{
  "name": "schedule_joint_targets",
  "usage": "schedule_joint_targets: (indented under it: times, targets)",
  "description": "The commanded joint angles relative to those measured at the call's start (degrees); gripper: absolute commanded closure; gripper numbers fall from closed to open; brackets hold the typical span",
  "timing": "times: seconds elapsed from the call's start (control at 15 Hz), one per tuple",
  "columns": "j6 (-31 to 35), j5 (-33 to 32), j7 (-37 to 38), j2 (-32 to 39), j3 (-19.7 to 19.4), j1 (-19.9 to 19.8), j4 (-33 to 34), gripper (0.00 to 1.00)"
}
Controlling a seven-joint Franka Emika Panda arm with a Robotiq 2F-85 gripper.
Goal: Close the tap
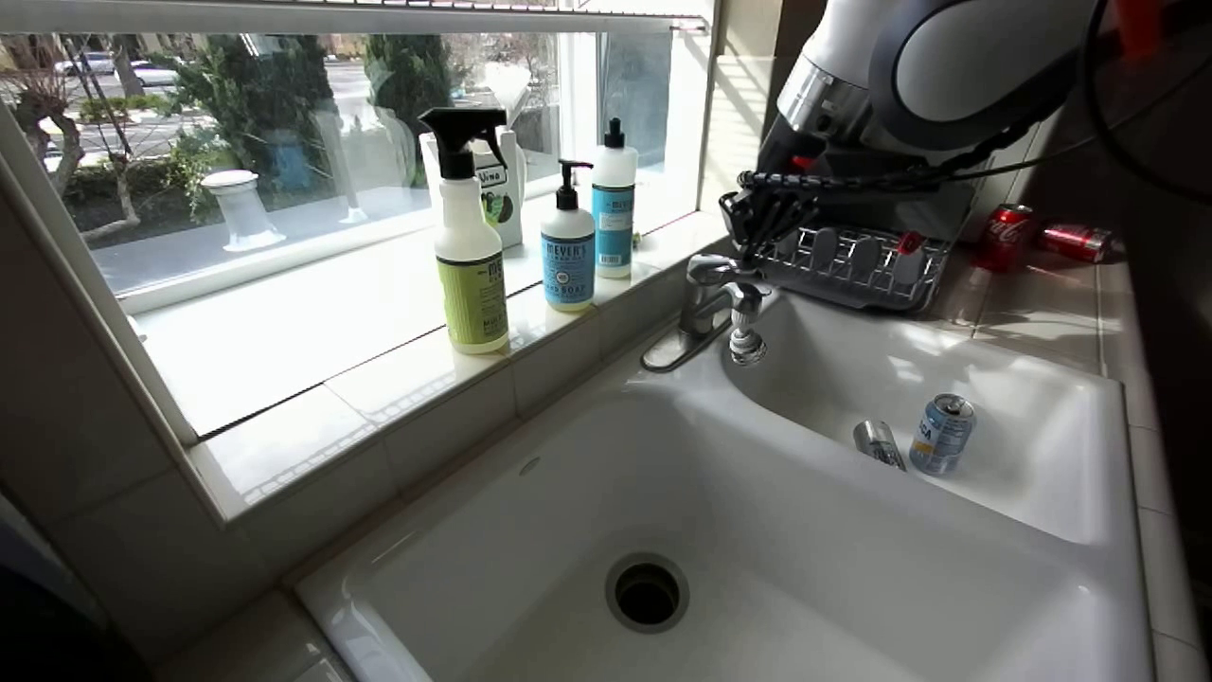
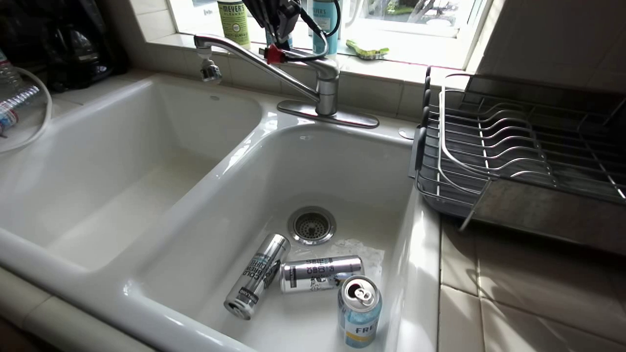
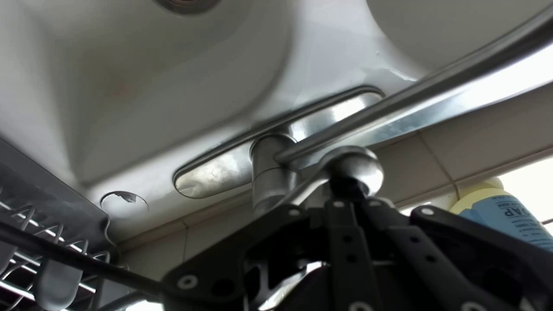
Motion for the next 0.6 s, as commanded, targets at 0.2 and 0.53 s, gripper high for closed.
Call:
schedule_joint_targets:
  times: [0.2,0.53]
  targets:
    - [0.5,1.9,-0.8,-0.6,-0.6,1.3,-3.9,1.00]
    - [4.8,-1.5,0.8,-2.0,-0.4,0.6,-4.5,1.00]
